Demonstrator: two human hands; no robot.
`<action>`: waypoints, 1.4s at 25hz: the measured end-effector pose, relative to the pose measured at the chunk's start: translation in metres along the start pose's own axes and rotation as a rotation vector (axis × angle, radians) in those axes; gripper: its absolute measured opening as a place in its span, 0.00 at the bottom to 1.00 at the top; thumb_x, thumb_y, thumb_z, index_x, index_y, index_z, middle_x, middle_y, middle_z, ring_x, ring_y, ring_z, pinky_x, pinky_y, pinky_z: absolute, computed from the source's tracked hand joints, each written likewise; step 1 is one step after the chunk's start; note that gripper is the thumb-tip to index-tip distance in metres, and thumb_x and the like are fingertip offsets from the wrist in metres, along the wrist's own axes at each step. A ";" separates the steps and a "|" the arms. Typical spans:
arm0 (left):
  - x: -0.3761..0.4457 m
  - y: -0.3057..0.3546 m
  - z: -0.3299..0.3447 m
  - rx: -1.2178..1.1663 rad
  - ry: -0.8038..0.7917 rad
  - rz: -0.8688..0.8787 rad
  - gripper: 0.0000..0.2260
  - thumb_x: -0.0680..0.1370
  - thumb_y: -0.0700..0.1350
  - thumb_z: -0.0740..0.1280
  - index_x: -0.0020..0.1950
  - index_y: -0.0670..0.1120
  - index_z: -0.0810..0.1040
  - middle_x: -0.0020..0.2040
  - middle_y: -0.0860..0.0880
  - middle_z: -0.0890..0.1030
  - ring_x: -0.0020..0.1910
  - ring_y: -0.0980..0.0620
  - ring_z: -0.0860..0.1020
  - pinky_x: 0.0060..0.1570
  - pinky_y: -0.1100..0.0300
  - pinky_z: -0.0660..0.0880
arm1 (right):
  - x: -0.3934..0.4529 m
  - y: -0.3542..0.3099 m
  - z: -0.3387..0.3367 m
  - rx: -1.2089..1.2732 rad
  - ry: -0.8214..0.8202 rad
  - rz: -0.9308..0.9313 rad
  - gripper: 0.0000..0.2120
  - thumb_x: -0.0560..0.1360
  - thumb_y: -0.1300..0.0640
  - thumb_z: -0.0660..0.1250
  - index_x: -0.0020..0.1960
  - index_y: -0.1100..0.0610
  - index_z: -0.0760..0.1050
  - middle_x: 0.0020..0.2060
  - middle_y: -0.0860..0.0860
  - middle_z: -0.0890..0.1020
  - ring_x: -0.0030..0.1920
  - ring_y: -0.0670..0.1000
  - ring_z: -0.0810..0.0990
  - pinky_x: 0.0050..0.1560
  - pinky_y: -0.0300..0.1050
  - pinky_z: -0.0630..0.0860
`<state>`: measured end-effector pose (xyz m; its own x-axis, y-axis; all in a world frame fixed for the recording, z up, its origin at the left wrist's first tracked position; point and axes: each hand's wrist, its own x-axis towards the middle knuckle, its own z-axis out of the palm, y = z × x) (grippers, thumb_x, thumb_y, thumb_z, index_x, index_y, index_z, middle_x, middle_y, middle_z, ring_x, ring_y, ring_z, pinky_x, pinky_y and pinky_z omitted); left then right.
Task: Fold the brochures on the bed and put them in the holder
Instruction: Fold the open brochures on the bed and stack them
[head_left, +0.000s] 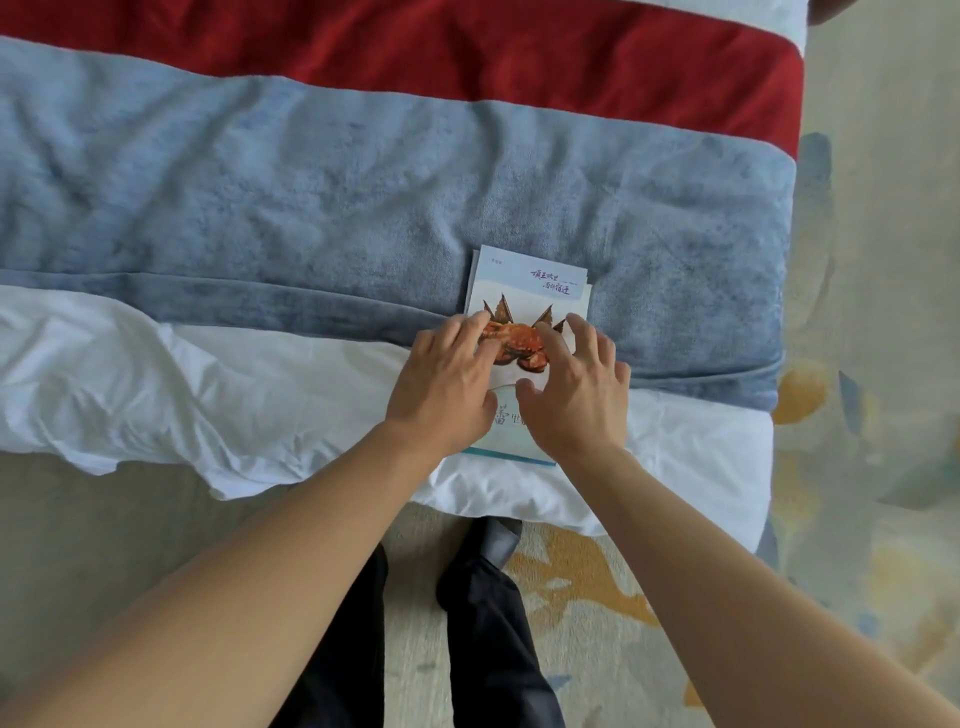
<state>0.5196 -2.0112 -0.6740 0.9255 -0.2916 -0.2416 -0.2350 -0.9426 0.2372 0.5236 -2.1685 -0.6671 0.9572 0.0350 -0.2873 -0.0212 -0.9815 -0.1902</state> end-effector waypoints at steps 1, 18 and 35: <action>0.003 -0.001 -0.001 -0.018 -0.026 0.015 0.29 0.74 0.50 0.68 0.74 0.47 0.65 0.79 0.45 0.58 0.77 0.44 0.57 0.69 0.48 0.60 | 0.002 0.002 -0.001 0.022 -0.016 -0.006 0.32 0.72 0.47 0.71 0.74 0.48 0.66 0.76 0.53 0.63 0.74 0.57 0.60 0.66 0.58 0.65; 0.023 0.001 0.014 0.032 -0.285 0.003 0.36 0.76 0.47 0.70 0.78 0.50 0.52 0.80 0.38 0.38 0.79 0.41 0.37 0.78 0.47 0.46 | 0.054 0.019 0.004 -0.112 -0.229 -0.170 0.53 0.64 0.33 0.75 0.80 0.49 0.53 0.81 0.52 0.48 0.80 0.53 0.48 0.77 0.60 0.49; 0.053 0.004 -0.011 0.219 -0.263 -0.002 0.41 0.70 0.47 0.75 0.75 0.48 0.53 0.76 0.34 0.48 0.70 0.41 0.61 0.66 0.53 0.69 | 0.025 0.001 0.000 -0.214 -0.125 -0.193 0.35 0.73 0.53 0.71 0.76 0.47 0.60 0.74 0.52 0.61 0.75 0.54 0.59 0.76 0.63 0.45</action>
<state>0.5713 -2.0287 -0.6758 0.8243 -0.2951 -0.4831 -0.3181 -0.9474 0.0359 0.5479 -2.1691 -0.6744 0.8945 0.2344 -0.3807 0.2313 -0.9713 -0.0546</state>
